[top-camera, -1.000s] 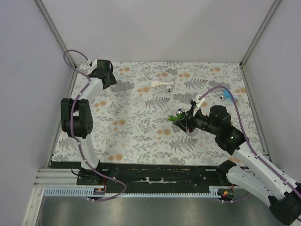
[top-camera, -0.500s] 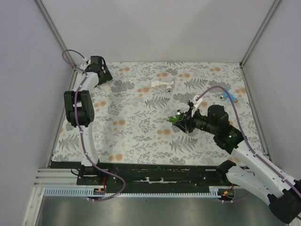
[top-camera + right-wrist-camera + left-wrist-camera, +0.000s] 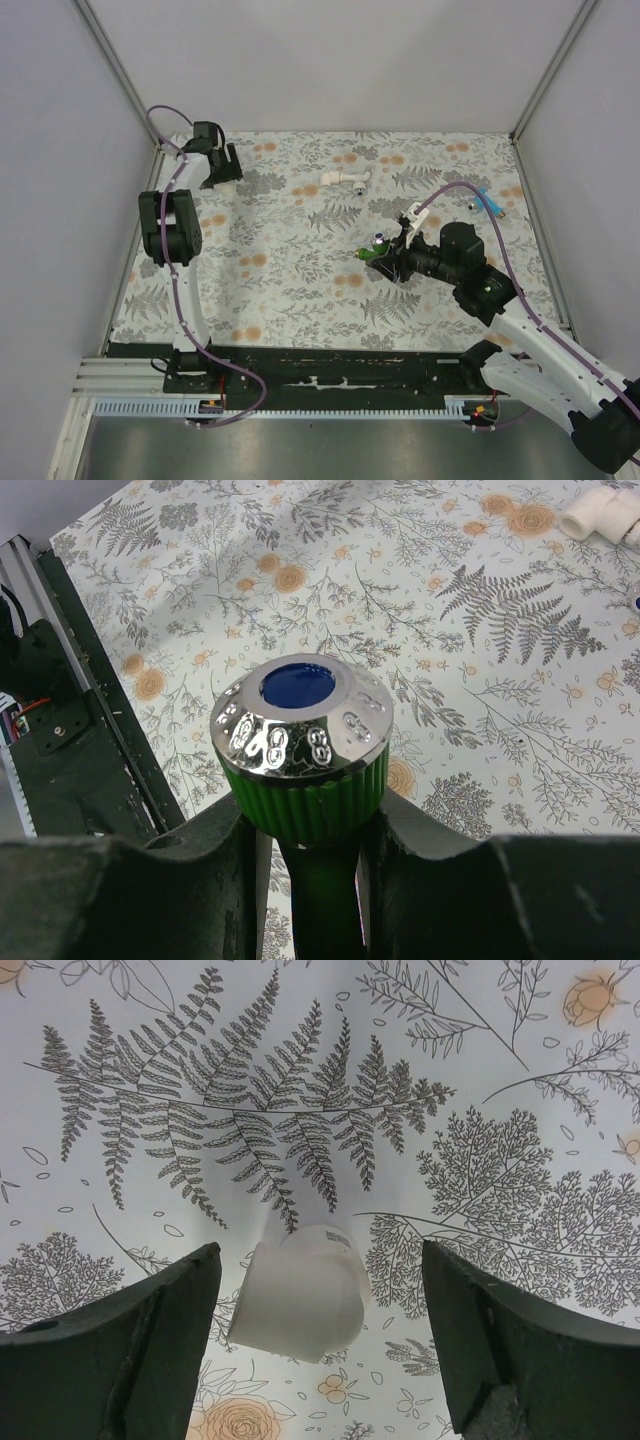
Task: Install the water faucets
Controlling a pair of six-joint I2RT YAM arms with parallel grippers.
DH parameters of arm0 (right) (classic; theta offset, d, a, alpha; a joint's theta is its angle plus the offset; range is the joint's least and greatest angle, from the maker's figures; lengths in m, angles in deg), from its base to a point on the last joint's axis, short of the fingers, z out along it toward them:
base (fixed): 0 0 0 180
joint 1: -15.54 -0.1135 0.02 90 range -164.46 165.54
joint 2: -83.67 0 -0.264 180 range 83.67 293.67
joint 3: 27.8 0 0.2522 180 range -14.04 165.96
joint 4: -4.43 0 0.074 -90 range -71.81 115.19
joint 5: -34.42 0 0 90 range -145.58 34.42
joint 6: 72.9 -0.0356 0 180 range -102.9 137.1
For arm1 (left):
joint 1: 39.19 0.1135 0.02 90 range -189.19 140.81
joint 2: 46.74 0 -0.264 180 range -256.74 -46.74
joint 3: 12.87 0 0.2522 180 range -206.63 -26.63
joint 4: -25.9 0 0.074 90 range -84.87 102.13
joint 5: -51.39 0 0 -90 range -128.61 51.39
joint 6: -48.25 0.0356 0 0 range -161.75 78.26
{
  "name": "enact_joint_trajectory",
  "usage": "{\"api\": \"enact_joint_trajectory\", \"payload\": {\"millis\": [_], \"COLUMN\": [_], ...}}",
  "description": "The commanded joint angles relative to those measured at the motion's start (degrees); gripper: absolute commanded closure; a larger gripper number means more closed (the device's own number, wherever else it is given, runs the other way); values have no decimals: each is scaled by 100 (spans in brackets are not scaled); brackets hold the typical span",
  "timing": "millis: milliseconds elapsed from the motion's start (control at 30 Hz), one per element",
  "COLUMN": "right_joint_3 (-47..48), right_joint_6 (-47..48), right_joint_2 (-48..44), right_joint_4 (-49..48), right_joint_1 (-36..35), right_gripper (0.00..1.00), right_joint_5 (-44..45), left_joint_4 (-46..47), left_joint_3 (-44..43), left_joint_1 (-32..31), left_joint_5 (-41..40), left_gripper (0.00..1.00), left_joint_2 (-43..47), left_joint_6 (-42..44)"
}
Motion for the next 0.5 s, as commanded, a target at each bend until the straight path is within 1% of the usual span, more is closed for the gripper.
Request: {"api": "enact_joint_trajectory", "payload": {"millis": [0, 133, 167, 233, 267, 300, 333, 433, 467], "right_joint_3": [30, 21, 21, 13, 13, 13, 21, 21, 30], "right_joint_6": [80, 80, 71, 62, 62, 71, 62, 62, 62], "right_joint_2": [-30, -13, -13, -13, -13, -22, -4, 13, 14], "right_joint_4": [-232, -232, -232, -232, -232, -224, -223, -223, -223], "right_joint_1": [12, 12, 12, 12, 12, 12, 12, 12, 12], "right_gripper": [100, 100, 100, 100, 100, 100, 100, 100, 100], "right_joint_5": [-80, -88, -88, -97, -80, -80, -71, -79, -88], "left_joint_4": [-175, -184, -184, -184, -184, -192, -193, -210, -210], "left_joint_3": [-247, -221, -221, -221, -221, -221, -212, -168, -168], "left_joint_1": [9, 0, 0, 9, -9, 0, -9, -9, 0], "left_joint_5": [289, 315, 350, 359, 525, 535, 570, 614, 658], "left_gripper": [15, 18, 21, 22, 24, 28, 30, 32, 41], "left_joint_2": [-84, -101, -101, -119, -127, -128, -145, -136, -128], "left_joint_6": [547, 714, 775, 863, 899, 916, 951, 995, 1039]}}
